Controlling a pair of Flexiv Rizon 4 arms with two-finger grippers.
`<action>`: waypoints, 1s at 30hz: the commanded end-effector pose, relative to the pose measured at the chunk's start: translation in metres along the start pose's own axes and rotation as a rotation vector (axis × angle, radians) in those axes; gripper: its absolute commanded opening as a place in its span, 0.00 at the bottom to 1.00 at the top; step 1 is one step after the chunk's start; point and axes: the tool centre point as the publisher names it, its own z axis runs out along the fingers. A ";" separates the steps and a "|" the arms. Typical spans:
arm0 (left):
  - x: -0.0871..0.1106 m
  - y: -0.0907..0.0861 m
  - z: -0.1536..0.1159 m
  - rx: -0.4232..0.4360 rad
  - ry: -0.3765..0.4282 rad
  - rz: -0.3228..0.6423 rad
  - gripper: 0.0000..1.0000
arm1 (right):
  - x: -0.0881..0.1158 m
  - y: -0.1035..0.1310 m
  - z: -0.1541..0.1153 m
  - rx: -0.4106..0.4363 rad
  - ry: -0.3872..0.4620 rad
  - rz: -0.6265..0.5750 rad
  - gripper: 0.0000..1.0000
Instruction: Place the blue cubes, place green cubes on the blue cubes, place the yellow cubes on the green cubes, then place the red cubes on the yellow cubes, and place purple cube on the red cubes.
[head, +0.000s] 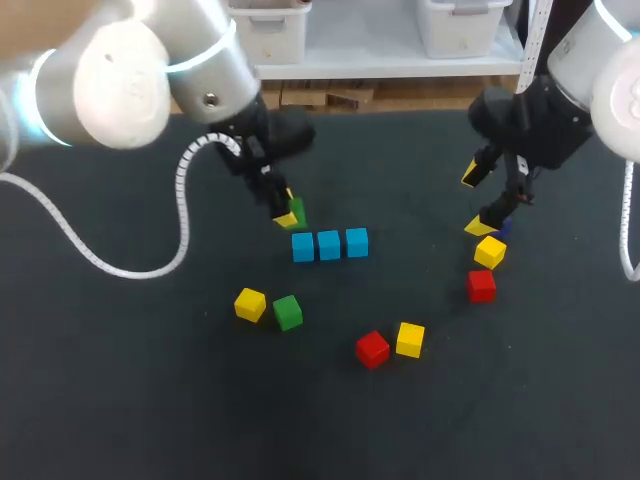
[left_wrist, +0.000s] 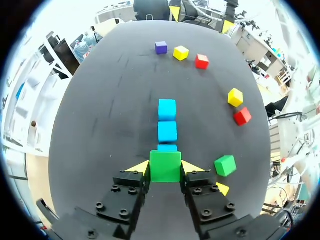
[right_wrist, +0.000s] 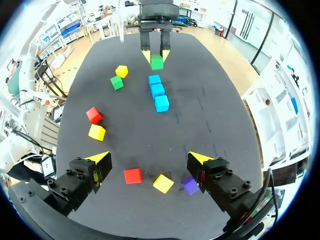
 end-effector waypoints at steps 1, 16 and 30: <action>-0.012 0.005 0.008 0.013 0.015 0.010 0.00 | 0.000 0.000 0.000 0.000 -0.002 -0.001 1.00; -0.020 -0.001 0.022 0.036 0.069 0.009 0.00 | 0.000 0.000 0.000 0.000 -0.002 -0.001 1.00; -0.019 -0.007 0.025 0.041 0.068 -0.018 0.00 | 0.000 0.000 0.000 0.000 -0.002 -0.001 1.00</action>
